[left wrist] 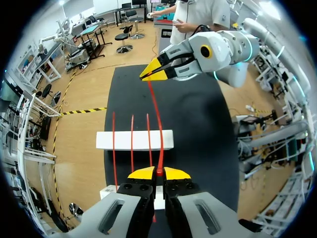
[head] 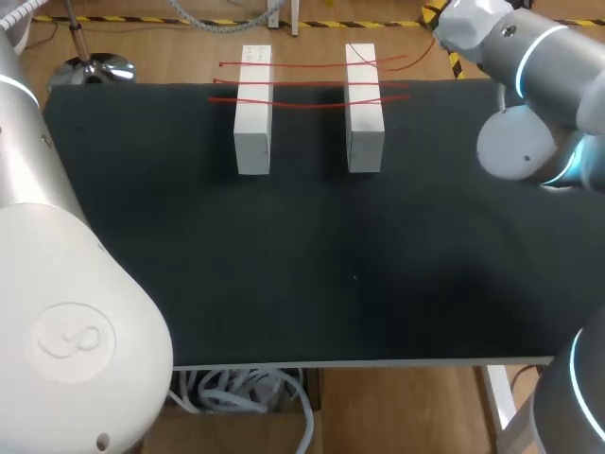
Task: Grab the tape and strap the tape.
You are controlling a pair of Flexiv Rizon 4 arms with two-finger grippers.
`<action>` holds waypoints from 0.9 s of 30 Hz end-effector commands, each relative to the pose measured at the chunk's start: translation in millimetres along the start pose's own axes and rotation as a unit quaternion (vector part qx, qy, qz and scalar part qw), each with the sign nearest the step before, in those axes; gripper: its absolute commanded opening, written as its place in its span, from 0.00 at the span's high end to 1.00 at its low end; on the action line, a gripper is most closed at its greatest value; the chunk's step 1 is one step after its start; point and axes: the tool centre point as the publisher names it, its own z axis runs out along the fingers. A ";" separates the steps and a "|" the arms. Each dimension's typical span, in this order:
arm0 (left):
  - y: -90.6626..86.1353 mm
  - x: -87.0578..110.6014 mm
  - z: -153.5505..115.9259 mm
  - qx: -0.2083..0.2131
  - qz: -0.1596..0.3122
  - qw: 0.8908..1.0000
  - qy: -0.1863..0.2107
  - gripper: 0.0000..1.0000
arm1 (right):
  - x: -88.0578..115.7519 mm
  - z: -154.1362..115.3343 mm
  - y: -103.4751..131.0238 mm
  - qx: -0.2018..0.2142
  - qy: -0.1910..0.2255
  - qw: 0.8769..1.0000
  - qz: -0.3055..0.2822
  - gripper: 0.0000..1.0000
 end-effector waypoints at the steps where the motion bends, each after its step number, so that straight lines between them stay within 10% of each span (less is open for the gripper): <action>1: -0.6 -0.5 -1.4 -0.002 0.000 1.000 0.002 1.00 | 3.2 7.7 5.7 -0.021 0.074 0.996 -0.033 1.00; 27: -0.6 -0.5 -1.4 -0.002 0.000 1.000 0.002 1.00 | 32.2 14.2 22.1 0.000 -0.036 0.997 -0.064 1.00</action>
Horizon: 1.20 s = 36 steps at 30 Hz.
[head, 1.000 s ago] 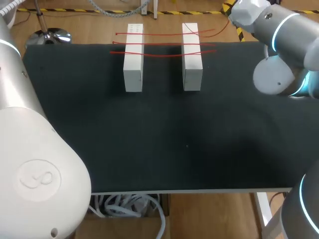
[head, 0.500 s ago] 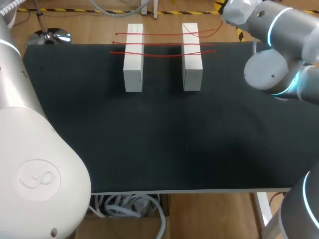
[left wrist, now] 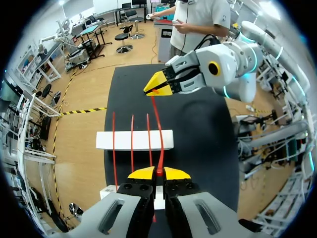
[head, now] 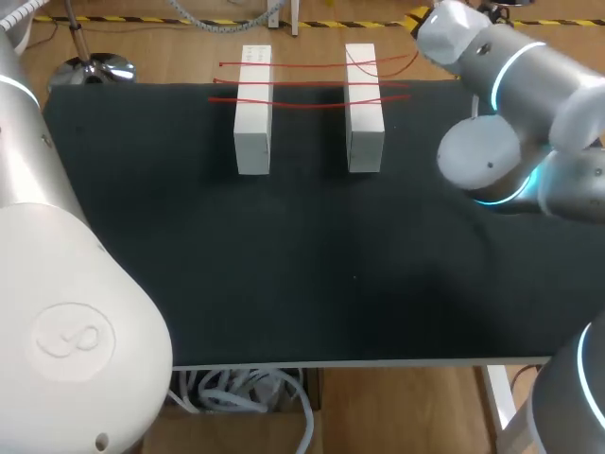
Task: Grab the tape and strap the tape.
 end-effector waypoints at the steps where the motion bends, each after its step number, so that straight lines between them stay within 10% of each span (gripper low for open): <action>1: -0.4 -0.4 -1.2 -0.002 0.000 1.000 0.002 1.00 | 2.7 7.7 10.6 0.012 -0.015 0.999 -0.039 1.00; 24: -0.4 -0.4 -1.2 -0.002 0.000 1.000 0.002 1.00 | 2.9 23.3 29.2 0.032 -0.035 0.983 -0.178 1.00; 36: -0.4 -0.4 -1.2 -0.002 0.000 1.000 0.002 1.00 | 4.7 23.4 31.8 0.024 -0.043 0.986 -0.157 1.00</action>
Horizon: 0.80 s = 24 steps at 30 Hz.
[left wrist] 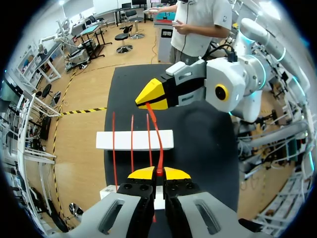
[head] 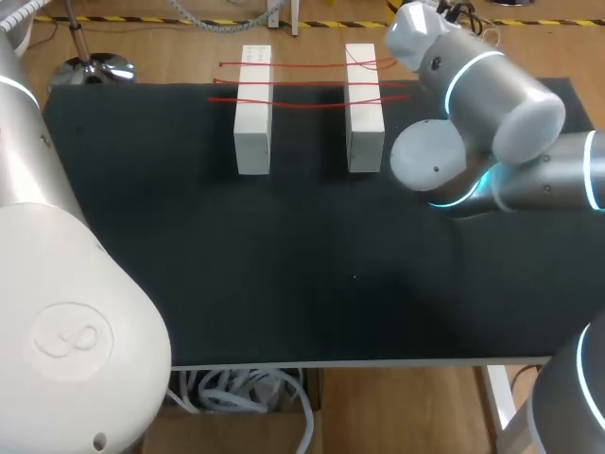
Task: Grab the tape and strap the tape.
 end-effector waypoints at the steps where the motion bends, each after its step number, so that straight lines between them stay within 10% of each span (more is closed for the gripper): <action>1: -0.5 -0.5 -1.2 -0.002 0.000 1.000 0.002 1.00 | -0.1 0.5 3.2 0.014 0.000 1.000 -0.001 1.00; 11: -0.5 -0.5 -1.2 -0.002 0.000 1.000 0.002 1.00 | 1.3 1.5 3.8 0.014 0.000 1.000 -0.010 1.00; 24: -0.5 -0.5 -1.2 -0.002 0.000 1.000 0.002 1.00 | 4.8 -5.9 -7.6 0.126 -0.107 0.978 -0.126 1.00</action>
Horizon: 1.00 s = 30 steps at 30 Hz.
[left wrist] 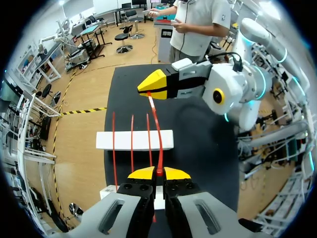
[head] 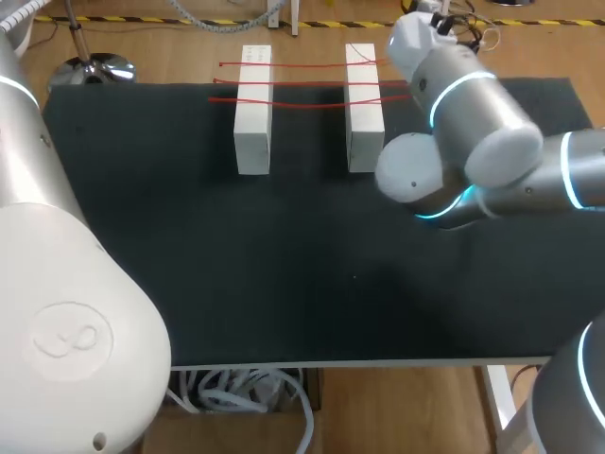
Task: Grab the tape and strap the tape.
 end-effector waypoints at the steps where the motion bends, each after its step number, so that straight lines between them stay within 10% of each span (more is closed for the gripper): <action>1: -0.6 -0.5 -1.2 -0.002 0.000 1.000 0.002 1.00 | 14.8 3.0 15.3 0.088 -0.047 0.995 -0.008 1.00; 30: -0.6 -0.5 -1.2 -0.002 0.000 1.000 0.002 1.00 | 9.2 4.4 51.3 0.100 -0.062 0.993 0.006 1.00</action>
